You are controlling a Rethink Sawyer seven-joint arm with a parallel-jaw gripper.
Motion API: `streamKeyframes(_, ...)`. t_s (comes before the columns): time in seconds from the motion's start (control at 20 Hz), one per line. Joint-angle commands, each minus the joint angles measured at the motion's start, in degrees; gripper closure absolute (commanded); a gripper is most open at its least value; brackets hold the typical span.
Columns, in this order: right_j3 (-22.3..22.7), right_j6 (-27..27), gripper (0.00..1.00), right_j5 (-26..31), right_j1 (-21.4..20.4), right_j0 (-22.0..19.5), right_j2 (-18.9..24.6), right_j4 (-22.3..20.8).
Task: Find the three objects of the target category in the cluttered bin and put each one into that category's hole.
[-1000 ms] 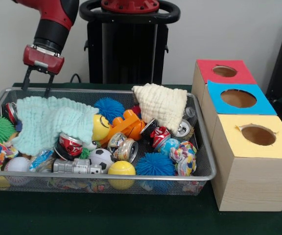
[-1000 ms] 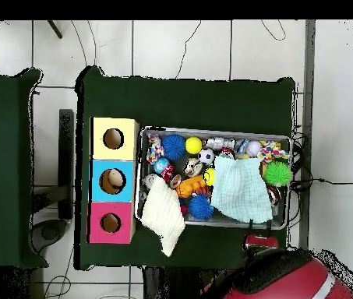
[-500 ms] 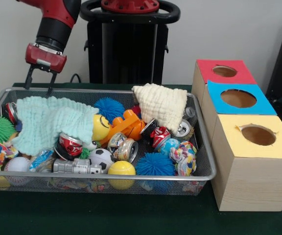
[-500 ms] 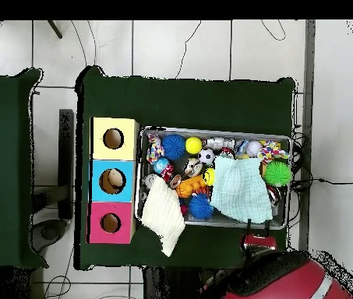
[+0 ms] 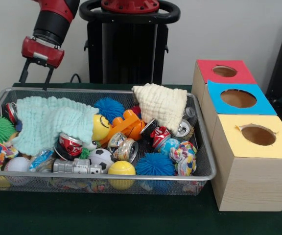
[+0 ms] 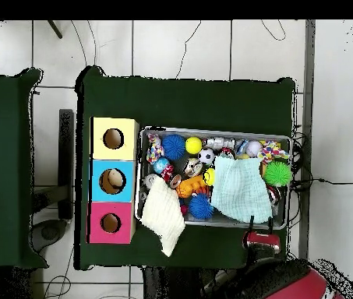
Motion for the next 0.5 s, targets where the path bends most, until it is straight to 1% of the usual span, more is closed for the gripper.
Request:
streamKeyframes(0.05, -4.2, 7.6, 0.00, -1.6, 0.3, 0.2, 5.0, 2.1)
streamKeyframes(0.2, -5.4, 7.3, 0.00, -2.2, 0.9, -0.2, 5.3, 2.3)
streamKeyframes(0.25, -6.5, 7.2, 0.00, -2.5, 1.8, -0.6, 5.7, 2.4)
streamKeyframes(0.5, -9.1, 9.0, 0.00, -4.1, 4.0, -3.1, 8.0, 1.5)
